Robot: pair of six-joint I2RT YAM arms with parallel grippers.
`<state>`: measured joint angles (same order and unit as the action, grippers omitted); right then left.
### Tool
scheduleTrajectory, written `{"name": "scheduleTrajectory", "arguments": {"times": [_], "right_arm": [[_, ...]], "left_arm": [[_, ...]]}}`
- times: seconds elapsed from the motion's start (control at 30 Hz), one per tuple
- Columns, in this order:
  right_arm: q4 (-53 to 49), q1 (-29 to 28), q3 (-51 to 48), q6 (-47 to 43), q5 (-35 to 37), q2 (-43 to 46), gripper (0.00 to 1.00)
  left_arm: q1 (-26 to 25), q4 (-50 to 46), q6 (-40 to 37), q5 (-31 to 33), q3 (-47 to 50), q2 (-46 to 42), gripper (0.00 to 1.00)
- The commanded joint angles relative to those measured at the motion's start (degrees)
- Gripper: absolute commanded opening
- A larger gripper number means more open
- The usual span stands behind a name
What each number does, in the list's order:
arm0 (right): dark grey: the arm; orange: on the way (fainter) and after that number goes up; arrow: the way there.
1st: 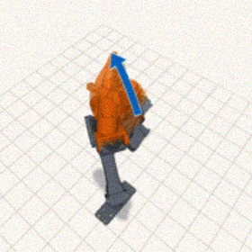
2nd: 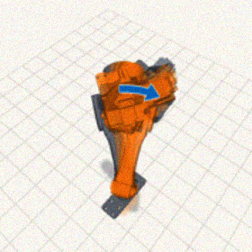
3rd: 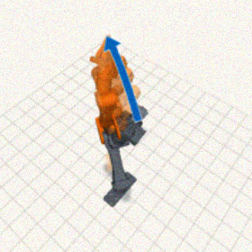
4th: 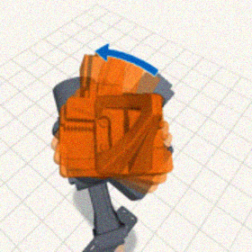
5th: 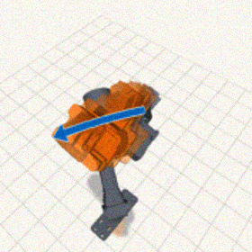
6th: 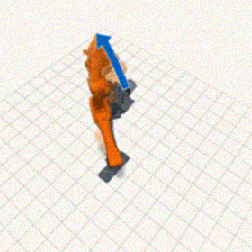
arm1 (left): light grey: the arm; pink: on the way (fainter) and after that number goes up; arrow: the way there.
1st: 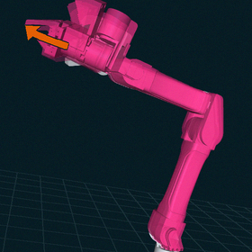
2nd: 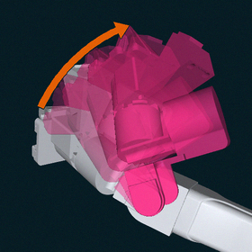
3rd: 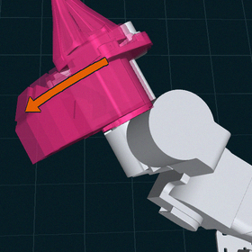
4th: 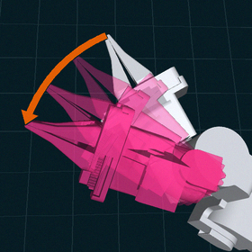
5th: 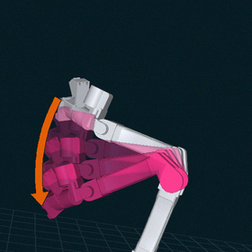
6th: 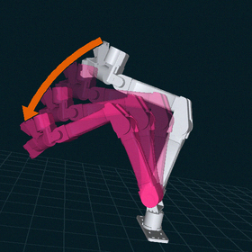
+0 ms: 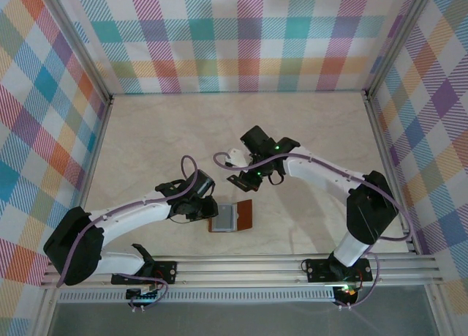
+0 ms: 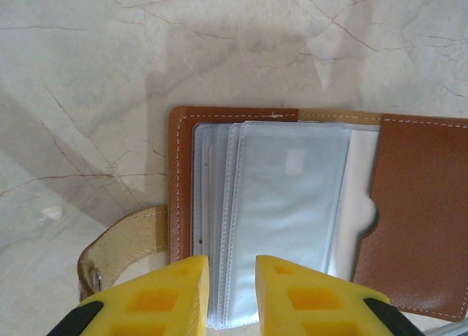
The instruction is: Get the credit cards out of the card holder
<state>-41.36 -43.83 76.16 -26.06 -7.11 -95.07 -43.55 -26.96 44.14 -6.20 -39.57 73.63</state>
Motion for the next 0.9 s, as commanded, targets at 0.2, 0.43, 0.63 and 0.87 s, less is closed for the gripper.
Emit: {"name": "scheduleTrajectory", "arguments": {"times": [0.2,0.43,0.63,0.87], "right_arm": [[-12.51,0.34,9.32,-18.66,1.95,-3.87,0.0],[-18.41,0.41,19.03,-24.84,6.0,-10.36,0.0],[-22.95,0.5,27.54,-26.62,7.11,-16.49,0.0],[-26.05,0.92,36.59,-27.82,8.08,-23.39,0.0]], "left_arm": [[0.48,-3.38,0.44,2.5,0.86,-1.34,0.24],[0.45,-5.97,0.45,3.79,1.13,-4.02,0.24],[0.49,-7.24,1.06,4.87,2.18,-5.87,0.25],[0.51,-8.35,1.26,5.61,1.97,-6.57,0.25]]}}
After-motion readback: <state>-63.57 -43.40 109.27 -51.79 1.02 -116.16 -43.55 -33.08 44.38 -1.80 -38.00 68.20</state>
